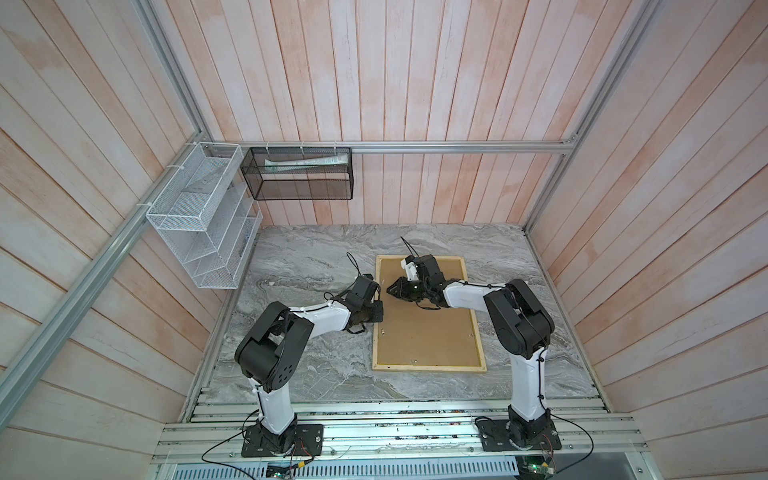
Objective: Put the photo into the frame
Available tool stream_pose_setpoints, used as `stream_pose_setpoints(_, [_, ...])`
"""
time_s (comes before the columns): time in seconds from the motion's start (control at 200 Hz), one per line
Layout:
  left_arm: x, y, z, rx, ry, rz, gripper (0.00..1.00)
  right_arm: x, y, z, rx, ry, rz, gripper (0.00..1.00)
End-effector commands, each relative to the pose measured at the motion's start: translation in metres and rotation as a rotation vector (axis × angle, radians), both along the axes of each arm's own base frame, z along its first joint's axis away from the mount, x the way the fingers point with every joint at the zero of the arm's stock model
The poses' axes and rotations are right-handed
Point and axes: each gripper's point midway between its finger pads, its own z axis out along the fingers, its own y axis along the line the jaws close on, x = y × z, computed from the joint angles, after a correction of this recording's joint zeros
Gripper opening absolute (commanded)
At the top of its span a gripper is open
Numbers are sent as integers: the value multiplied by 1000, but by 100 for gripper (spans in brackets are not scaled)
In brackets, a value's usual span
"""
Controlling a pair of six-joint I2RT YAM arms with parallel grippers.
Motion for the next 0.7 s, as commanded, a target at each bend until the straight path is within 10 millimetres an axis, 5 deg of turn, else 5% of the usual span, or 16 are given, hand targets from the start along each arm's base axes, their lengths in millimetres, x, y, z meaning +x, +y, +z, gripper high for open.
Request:
stream_pose_setpoints(0.0, [-37,12,-38,54,156,-53,10,12,-1,-6,-7,31,-53,25])
stream_pose_setpoints(0.695, [-44,-1,-38,-40,178,-64,9,28,-2,-53,116,272,-346,27])
